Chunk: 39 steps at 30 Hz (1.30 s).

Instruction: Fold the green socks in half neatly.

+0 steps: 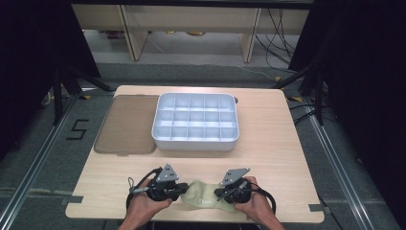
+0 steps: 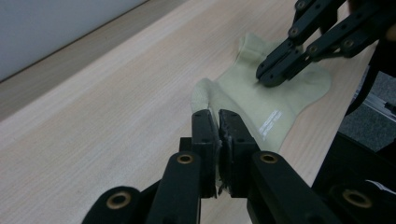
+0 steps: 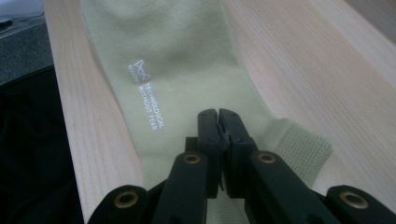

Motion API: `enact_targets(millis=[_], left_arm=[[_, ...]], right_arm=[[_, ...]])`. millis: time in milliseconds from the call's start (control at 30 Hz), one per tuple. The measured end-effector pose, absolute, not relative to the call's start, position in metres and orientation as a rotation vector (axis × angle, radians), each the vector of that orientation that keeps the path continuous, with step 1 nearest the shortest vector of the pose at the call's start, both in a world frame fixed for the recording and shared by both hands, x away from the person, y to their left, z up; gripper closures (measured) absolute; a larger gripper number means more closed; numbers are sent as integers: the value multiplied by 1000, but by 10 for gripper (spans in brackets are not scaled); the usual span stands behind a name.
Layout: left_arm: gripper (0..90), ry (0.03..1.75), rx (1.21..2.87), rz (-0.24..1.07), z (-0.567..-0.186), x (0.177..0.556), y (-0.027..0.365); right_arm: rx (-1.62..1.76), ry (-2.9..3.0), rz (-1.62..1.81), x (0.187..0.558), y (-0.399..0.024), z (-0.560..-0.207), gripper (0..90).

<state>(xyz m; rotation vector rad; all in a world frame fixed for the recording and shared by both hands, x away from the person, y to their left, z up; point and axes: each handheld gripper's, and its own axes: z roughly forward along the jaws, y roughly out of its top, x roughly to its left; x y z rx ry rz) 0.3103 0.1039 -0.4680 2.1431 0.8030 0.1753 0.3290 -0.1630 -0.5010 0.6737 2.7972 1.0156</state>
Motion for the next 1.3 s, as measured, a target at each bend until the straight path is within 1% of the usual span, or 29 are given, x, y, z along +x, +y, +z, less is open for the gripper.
enact_targets(millis=[233, 267, 533, 567, 700, 867, 967, 1300], left_arm=[[848, 784, 2104, 158, -456, 309, 100], [848, 797, 2079, 144, -455, 309, 98], [850, 782, 2057, 129, -451, 312, 93], [850, 782, 2058, 126, -451, 313, 92], [850, 795, 2063, 130, -449, 312, 90], [850, 773, 2057, 121, -447, 314, 87], [849, 770, 2051, 119, -445, 315, 80], [854, 720, 2065, 87, -446, 322, 45]], right_arm=[[659, 2810, 1051, 333, -155, -502, 885], [655, 2807, 1062, 334, -153, -503, 884], [651, 2803, 1103, 338, -152, -502, 879], [695, 2783, 1122, 336, -156, -496, 879], [697, 2727, 1126, 337, -172, -484, 878], [776, 2710, 1077, 338, -186, -488, 875], [809, 2749, 1027, 340, -187, -497, 875], [799, 2765, 1073, 348, -188, -499, 876]])
